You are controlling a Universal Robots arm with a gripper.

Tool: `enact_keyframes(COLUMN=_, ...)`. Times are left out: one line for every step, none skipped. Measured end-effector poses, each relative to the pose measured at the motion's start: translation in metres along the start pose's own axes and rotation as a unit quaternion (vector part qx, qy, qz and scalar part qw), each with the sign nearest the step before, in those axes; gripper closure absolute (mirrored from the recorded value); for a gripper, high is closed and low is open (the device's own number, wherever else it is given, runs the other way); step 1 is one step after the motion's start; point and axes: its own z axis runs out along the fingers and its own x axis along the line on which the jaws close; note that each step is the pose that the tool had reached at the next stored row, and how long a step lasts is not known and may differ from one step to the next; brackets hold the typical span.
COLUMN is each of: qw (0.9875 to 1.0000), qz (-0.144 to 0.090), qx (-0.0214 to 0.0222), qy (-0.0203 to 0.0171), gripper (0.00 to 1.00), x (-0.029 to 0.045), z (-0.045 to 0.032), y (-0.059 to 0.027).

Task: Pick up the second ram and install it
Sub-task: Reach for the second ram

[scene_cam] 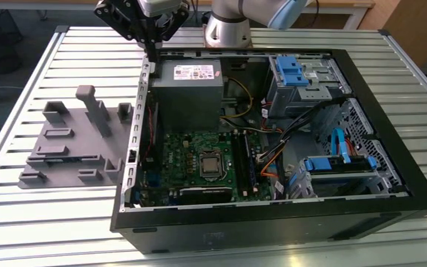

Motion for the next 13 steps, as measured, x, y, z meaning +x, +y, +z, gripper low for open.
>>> enact_keyframes(qw=1.0, qz=0.0, qx=0.0, qy=0.0, gripper=0.89, x=0.0003, z=0.0, y=0.0)
enact_keyframes(qw=1.0, qz=0.0, qx=0.0, qy=0.0, gripper=0.89, x=0.0005, z=0.0, y=0.0)
enact_keyframes(qw=1.0, qz=0.0, qx=0.0, qy=0.0, gripper=0.89, x=0.0008, z=0.0, y=-0.0001)
enact_keyframes(qw=1.0, qz=0.0, qx=0.0, qy=0.0, gripper=0.89, x=0.0011, z=0.0, y=-0.0001)
enact_keyframes(qw=1.0, qz=0.0, qx=0.0, qy=0.0, gripper=0.89, x=0.0014, z=0.0, y=-0.0001)
enact_keyframes(qw=1.0, qz=0.0, qx=0.0, qy=0.0, gripper=0.89, x=0.0018, z=0.0, y=-0.0002)
enact_keyframes(qw=1.0, qz=0.0, qx=0.0, qy=0.0, gripper=0.89, x=0.0021, z=-0.0001, y=-0.0002)
enact_keyframes(qw=1.0, qz=0.0, qx=0.0, qy=0.0, gripper=0.89, x=0.0024, z=-0.0001, y=-0.0002)
enact_keyframes(qw=1.0, qz=0.0, qx=0.0, qy=0.0, gripper=0.89, x=0.0027, z=0.0, y=-0.0002)
enact_keyframes(qw=1.0, qz=0.0, qx=0.0, qy=0.0, gripper=0.89, x=0.003, z=-0.0001, y=-0.0002)
enact_keyframes(qw=1.0, qz=0.0, qx=0.0, qy=0.0, gripper=0.89, x=0.0031, z=-0.0001, y=-0.0002)
enact_keyframes(qw=1.0, qz=0.0, qx=0.0, qy=0.0, gripper=0.89, x=0.0032, z=-0.0001, y=-0.0002)
enact_keyframes(qw=1.0, qz=0.0, qx=0.0, qy=0.0, gripper=0.89, x=0.0032, z=-0.0001, y=-0.0003)
